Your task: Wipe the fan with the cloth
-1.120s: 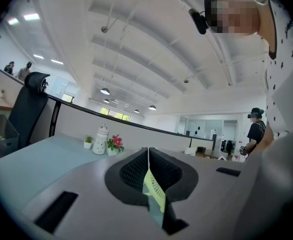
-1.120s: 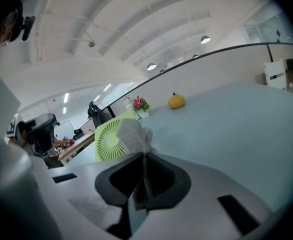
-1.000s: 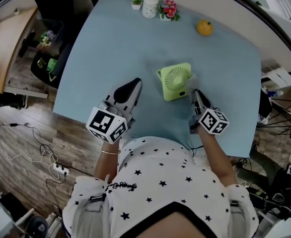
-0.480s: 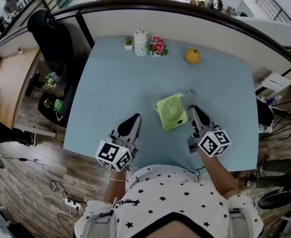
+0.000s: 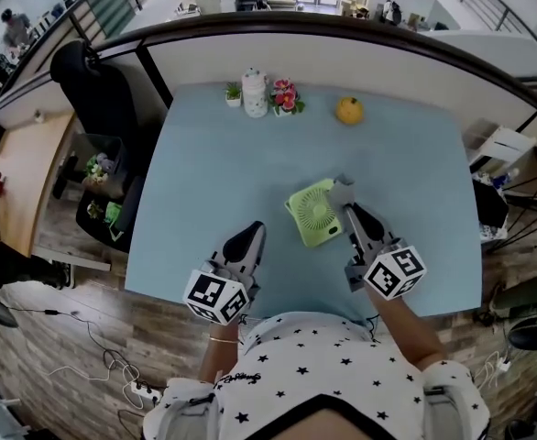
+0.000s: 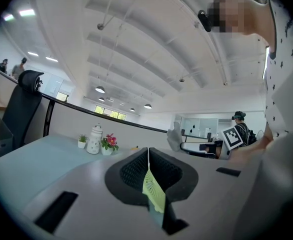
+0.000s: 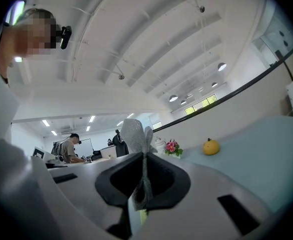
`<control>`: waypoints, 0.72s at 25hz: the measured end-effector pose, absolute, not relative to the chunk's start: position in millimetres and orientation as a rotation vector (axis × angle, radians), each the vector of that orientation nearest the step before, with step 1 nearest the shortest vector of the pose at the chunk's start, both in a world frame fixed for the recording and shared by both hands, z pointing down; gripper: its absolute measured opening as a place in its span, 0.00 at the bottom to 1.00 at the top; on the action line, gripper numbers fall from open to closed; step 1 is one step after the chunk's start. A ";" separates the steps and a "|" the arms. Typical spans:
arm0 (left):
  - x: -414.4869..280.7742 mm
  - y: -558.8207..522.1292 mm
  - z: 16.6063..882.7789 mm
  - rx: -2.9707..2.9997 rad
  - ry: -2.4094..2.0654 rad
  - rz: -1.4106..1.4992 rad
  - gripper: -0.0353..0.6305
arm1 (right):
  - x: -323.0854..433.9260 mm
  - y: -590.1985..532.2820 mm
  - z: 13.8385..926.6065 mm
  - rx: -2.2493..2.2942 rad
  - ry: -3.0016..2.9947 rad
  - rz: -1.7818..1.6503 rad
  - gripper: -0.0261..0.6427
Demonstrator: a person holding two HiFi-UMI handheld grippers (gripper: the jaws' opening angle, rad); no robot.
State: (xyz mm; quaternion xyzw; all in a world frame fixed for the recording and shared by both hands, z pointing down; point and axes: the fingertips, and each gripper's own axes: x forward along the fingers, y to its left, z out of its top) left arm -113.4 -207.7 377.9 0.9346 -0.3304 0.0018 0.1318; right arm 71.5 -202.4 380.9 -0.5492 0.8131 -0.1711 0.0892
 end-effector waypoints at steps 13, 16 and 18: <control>-114.7 -199.5 379.6 2.708 -0.958 0.018 0.10 | 74.8 -194.5 383.1 -1.643 2.367 -0.551 0.07; -113.0 -198.6 379.9 2.710 -0.951 0.020 0.10 | 75.9 -192.9 383.7 -1.648 2.363 -0.555 0.07; -112.1 -198.7 379.7 2.711 -0.948 0.021 0.10 | 76.8 -192.6 383.9 -1.650 2.360 -0.558 0.07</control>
